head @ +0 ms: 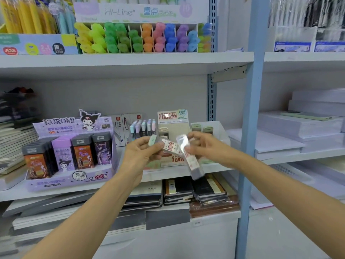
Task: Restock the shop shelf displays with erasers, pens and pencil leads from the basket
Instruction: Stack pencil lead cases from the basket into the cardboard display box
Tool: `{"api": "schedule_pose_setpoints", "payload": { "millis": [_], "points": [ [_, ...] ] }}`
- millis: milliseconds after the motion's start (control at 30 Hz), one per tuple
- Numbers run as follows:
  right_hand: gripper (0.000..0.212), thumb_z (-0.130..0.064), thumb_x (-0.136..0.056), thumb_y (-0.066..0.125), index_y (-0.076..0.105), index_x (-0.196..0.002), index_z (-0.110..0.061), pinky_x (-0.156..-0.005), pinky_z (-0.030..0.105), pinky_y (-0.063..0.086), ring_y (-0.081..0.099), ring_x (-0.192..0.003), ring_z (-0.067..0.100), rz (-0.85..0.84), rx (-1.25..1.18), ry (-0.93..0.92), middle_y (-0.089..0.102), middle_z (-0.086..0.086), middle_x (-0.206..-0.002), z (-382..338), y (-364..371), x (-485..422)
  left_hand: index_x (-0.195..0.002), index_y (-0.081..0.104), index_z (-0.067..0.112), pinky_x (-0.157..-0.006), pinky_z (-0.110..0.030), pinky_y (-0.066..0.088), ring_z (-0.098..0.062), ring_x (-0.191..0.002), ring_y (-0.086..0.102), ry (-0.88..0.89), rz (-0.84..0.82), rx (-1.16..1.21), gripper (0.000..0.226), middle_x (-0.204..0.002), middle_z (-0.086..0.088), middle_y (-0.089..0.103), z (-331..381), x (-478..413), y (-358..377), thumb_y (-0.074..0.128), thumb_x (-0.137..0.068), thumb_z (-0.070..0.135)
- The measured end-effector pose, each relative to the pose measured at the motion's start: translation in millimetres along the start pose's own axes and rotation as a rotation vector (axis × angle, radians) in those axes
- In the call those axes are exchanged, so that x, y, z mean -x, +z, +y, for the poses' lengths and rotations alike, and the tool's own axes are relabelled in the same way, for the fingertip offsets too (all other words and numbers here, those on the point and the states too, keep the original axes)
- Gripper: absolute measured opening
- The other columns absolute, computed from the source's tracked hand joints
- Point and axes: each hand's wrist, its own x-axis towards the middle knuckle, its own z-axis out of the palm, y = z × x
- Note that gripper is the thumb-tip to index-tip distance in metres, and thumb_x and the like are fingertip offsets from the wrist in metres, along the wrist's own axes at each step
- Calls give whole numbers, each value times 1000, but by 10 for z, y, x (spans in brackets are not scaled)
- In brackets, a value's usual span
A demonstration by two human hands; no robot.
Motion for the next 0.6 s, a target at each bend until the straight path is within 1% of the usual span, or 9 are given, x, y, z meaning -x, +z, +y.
{"api": "schedule_pose_setpoints", "payload": {
  "millis": [67,100,200,267,333,400,500,567,600],
  "points": [
    [20,-22,-95,59,53,-114,-21,-77,29,58,71,-93,17,-117,34,19,74,5,-102,82,61,75,-96,70,5,-56,-18,54,-10,-59,65,44,5,-54,17,-77,-10,75,-69,-4,58,75,-80,7],
    [20,-22,-95,60,54,-113,-21,-79,30,57,71,-94,18,-127,21,12,74,5,-102,113,93,100,-94,71,6,-55,-18,53,-9,-58,64,53,-2,-83,15,-74,-7,74,-97,-3,99,76,-80,9],
    [26,-16,-94,61,57,-119,-16,-89,39,56,69,-99,23,-70,-46,-22,72,6,-107,179,127,135,-93,72,8,-58,-19,53,-9,-61,65,63,-55,-116,17,-75,-5,75,-163,-5,224,76,-79,16],
    [29,-14,-93,62,57,-122,-13,-88,41,57,70,-99,26,-63,-86,-37,72,8,-107,223,121,152,-93,72,9,-61,-20,55,-13,-65,66,80,-73,-113,19,-80,-7,75,-183,3,302,75,-79,22],
    [28,-18,-94,62,57,-120,-14,-86,40,57,71,-96,24,-49,-88,-55,74,6,-102,260,115,182,-95,72,11,-69,-22,57,-16,-75,70,93,-109,-143,29,-86,-6,76,-210,44,374,72,-78,34],
    [24,-25,-95,60,57,-116,-16,-81,35,58,71,-90,19,11,-57,-88,74,2,-91,295,101,216,-107,69,17,-79,-26,58,-16,-93,71,73,-185,-181,42,-100,0,75,-268,94,433,72,-74,42],
    [18,-31,-96,57,59,-109,-20,-76,30,55,71,-87,16,150,-32,-114,75,1,-88,339,85,228,-125,58,29,-89,-36,56,-15,-105,68,19,-317,-252,51,-118,4,69,-372,159,513,78,-78,33],
    [14,-30,-95,59,64,-101,-19,-76,30,56,69,-86,16,226,-23,-143,73,1,-89,360,79,219,-128,53,31,-86,-36,57,-18,-100,71,12,-386,-226,52,-115,-1,71,-410,187,584,75,-84,16],
    [12,-31,-94,59,66,-94,-21,-73,25,54,67,-82,11,258,-1,-164,71,-3,-86,356,76,219,-129,52,31,-81,-34,59,-20,-97,72,23,-393,-206,51,-110,-3,73,-422,191,615,72,-86,10]
  ]
}}
